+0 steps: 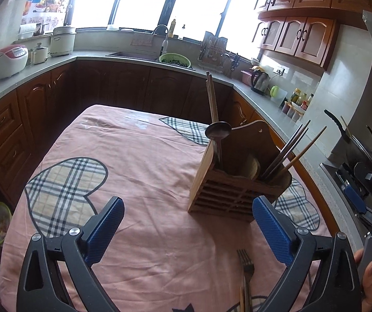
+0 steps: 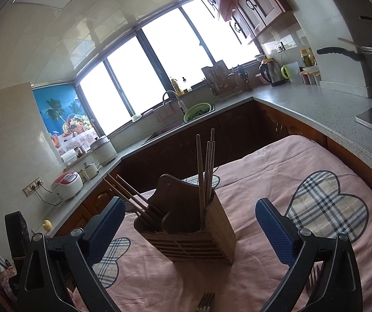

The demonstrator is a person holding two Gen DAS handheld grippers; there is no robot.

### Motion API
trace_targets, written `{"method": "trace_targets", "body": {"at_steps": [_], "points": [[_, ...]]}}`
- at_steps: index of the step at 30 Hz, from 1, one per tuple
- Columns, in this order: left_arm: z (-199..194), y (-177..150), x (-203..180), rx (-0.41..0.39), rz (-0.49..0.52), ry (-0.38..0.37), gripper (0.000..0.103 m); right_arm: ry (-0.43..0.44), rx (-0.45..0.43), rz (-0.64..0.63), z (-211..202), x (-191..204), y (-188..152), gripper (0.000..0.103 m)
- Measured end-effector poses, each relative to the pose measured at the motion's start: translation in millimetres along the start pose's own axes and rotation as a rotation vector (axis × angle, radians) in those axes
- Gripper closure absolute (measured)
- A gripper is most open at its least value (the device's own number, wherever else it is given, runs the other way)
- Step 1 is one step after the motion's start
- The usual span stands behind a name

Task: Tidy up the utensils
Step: 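Withdraw both open tools from the holder back over the cloth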

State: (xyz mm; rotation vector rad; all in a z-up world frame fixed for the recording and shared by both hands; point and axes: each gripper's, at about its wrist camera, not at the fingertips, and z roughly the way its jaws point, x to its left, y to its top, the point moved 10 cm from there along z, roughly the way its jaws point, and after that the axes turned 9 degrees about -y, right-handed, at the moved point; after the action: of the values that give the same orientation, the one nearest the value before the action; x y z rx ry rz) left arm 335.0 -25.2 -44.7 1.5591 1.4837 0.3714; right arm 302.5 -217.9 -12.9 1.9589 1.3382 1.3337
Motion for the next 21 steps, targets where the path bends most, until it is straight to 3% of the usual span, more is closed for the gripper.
{"method": "trace_targets", "body": {"at_steps": [12,21], "points": [[-73,-41,-4,-0.014,0.020,0.021,0.001,0.019,0.028,-0.005,-49,1,-43,0.001],[-111,-74,-7,-0.012,0.077,0.057,0.001,0.006,-0.021,-0.043,-91,5,-65,0.000]]}}
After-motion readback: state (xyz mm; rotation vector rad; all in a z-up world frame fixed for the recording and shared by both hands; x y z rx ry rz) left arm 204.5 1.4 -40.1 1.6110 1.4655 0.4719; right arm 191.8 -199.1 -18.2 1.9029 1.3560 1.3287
